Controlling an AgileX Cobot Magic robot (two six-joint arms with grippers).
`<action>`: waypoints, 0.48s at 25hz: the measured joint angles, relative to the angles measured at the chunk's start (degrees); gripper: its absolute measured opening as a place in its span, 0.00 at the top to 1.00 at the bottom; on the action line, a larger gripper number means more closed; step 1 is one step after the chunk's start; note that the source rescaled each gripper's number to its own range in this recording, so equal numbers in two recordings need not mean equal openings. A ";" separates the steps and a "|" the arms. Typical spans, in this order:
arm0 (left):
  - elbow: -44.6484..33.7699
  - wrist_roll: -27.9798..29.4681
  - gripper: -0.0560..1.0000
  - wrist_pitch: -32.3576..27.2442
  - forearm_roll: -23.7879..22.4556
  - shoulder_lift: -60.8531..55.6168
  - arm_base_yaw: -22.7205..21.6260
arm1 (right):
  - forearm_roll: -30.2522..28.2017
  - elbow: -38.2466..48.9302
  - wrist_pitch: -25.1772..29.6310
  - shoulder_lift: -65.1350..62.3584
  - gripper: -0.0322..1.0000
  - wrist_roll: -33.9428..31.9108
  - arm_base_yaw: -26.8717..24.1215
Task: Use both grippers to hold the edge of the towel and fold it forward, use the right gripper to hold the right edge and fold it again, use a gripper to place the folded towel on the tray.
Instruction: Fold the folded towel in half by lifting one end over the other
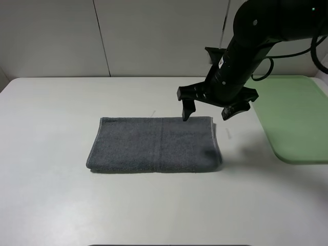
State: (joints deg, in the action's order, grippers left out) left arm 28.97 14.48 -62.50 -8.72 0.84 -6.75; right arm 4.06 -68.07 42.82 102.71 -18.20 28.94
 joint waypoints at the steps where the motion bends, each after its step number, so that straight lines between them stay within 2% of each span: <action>1: 0.00 0.00 0.00 0.00 0.00 0.00 0.00 | 0.00 0.00 -0.33 0.83 0.00 -0.13 -0.74; 5: 0.00 -0.02 0.00 0.00 0.00 0.00 0.00 | -0.12 0.00 -0.75 3.84 0.00 -0.25 -3.16; 12: 0.00 -0.07 0.00 0.00 0.00 0.00 0.00 | -0.78 0.00 -3.73 9.03 0.00 0.42 -4.43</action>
State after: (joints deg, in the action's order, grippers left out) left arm 28.97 14.41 -62.50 -8.72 0.84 -6.75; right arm 3.28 -68.07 39.10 111.73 -17.78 24.51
